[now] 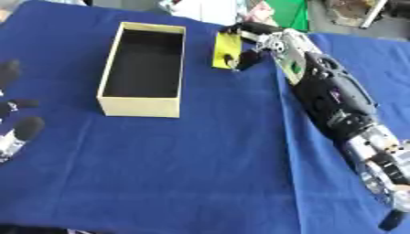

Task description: Pick up objects on the table and place them in the box.

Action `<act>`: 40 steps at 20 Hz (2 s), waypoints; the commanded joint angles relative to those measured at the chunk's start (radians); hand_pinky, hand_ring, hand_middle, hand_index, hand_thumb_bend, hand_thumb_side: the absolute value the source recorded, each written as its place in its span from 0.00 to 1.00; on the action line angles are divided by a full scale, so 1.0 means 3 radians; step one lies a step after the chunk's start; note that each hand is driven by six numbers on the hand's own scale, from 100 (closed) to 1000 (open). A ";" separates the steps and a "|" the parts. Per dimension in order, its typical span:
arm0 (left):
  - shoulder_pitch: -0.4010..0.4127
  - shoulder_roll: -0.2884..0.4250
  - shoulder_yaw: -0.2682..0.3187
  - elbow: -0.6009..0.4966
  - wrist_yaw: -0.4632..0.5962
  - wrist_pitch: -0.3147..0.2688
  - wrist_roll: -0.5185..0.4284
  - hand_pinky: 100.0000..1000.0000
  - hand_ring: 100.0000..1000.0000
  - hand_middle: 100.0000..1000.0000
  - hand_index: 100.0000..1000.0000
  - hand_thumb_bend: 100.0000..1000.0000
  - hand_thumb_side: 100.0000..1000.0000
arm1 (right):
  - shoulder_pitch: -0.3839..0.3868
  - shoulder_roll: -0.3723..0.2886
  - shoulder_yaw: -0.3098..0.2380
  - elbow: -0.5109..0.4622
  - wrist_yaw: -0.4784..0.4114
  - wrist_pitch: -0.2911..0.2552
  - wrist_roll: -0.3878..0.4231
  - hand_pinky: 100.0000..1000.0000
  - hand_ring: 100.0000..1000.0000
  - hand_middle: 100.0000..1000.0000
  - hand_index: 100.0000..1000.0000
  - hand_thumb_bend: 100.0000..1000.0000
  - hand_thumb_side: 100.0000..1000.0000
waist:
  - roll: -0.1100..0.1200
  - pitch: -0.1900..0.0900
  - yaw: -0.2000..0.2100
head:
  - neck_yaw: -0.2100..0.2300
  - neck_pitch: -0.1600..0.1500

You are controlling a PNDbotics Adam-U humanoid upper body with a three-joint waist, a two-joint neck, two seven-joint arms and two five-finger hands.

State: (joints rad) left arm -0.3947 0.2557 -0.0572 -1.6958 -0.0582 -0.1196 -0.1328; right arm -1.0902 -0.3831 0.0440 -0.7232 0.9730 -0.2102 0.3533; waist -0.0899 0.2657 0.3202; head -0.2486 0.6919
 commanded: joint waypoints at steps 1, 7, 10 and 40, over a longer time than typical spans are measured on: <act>-0.0041 0.0045 0.0013 -0.0044 0.0007 0.0008 0.0011 0.69 1.00 0.94 0.95 0.75 0.54 | -0.0050 -0.0083 -0.0011 -0.0111 -0.0026 -0.0026 -0.0116 0.83 0.90 0.45 1.00 0.00 0.00 | 0.0020 -0.0060 -0.0012 | -0.0010 -0.0018; -0.0033 0.0049 0.0015 -0.0045 0.0007 0.0013 0.0016 0.69 1.00 0.94 0.95 0.75 0.53 | -0.0123 -0.0100 0.0073 -0.0462 -0.0169 -0.0186 -0.0188 0.83 0.90 0.45 1.00 0.00 0.00 | 0.0013 -0.0097 -0.0040 | -0.0010 -0.0012; -0.0028 0.0052 0.0015 -0.0044 0.0007 0.0018 0.0018 0.69 1.00 0.94 0.95 0.73 0.54 | -0.0178 -0.0087 0.0174 -0.0720 -0.0293 -0.0309 -0.0098 0.83 0.90 0.46 1.00 0.00 0.00 | 0.0010 -0.0116 -0.0052 | -0.0015 -0.0005; -0.0036 0.0023 0.0005 -0.0042 0.0072 0.0054 0.0107 0.69 1.00 0.93 0.94 0.72 0.55 | -0.0150 0.0537 0.0632 -0.0889 -0.0176 -0.0500 0.0650 0.94 1.00 1.00 1.00 0.00 0.22 | 0.0042 -0.0136 0.0013 | -0.0088 -0.0019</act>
State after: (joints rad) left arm -0.3945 0.2545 -0.0575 -1.6957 -0.0442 -0.1039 -0.1046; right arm -1.1165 -0.2102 0.2409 -0.9804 0.9207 -0.3615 0.5526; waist -0.0884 0.2402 0.3248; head -0.2749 0.6921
